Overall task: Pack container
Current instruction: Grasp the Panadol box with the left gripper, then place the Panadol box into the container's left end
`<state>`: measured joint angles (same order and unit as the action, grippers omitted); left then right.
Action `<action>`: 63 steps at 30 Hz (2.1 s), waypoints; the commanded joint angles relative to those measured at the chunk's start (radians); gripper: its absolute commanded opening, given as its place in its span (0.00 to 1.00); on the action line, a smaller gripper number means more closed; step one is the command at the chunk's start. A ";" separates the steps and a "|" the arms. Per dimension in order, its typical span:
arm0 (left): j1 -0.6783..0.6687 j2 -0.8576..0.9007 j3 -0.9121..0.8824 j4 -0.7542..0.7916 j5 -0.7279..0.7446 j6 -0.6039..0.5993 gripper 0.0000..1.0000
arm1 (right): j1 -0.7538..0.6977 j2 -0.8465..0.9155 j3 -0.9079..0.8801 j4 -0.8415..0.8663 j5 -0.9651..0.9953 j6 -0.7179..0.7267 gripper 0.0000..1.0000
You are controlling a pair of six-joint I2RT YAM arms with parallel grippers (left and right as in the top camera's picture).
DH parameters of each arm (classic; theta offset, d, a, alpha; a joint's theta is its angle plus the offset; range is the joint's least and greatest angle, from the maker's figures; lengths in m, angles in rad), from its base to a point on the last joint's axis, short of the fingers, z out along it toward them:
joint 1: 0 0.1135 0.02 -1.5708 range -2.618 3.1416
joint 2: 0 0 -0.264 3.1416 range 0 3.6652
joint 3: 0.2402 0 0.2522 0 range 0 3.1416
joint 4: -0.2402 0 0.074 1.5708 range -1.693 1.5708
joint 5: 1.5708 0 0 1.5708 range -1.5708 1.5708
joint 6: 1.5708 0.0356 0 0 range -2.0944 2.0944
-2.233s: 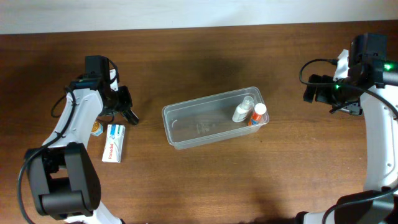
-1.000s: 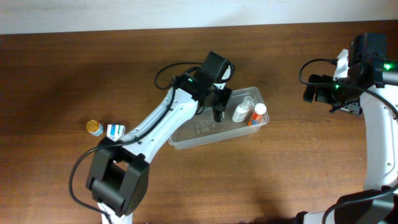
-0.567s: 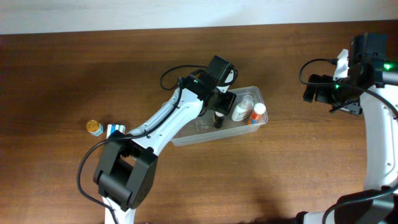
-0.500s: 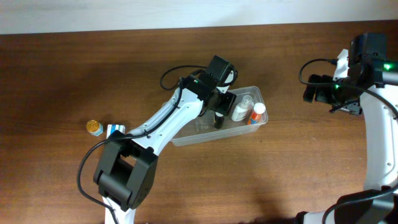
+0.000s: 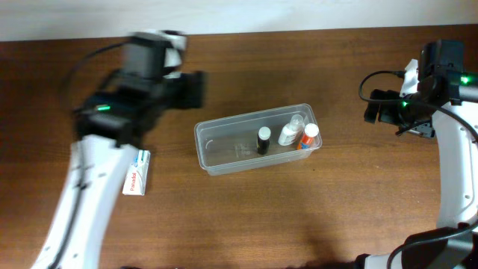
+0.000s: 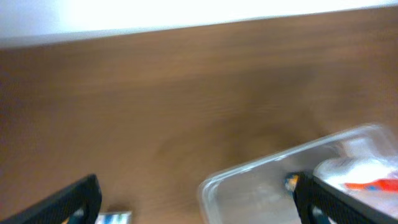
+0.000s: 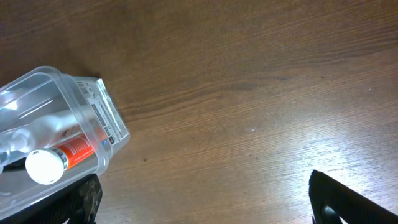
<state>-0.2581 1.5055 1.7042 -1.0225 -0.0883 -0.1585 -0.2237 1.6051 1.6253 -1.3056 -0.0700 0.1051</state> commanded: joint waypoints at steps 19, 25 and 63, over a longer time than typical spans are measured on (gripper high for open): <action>0.375 0.335 -0.406 -0.114 0.091 0.001 0.99 | -0.006 0.005 -0.006 0.000 -0.005 -0.001 0.98; 0.375 0.431 -0.410 -0.084 0.093 0.023 0.99 | -0.006 0.005 -0.006 0.000 -0.005 0.000 0.98; -0.161 0.339 0.079 -0.152 0.100 0.434 0.31 | -0.006 0.005 -0.006 0.000 -0.005 0.000 0.98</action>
<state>-0.3103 1.8503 1.7794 -1.1763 0.0013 0.1074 -0.2237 1.6058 1.6253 -1.3060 -0.0704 0.1043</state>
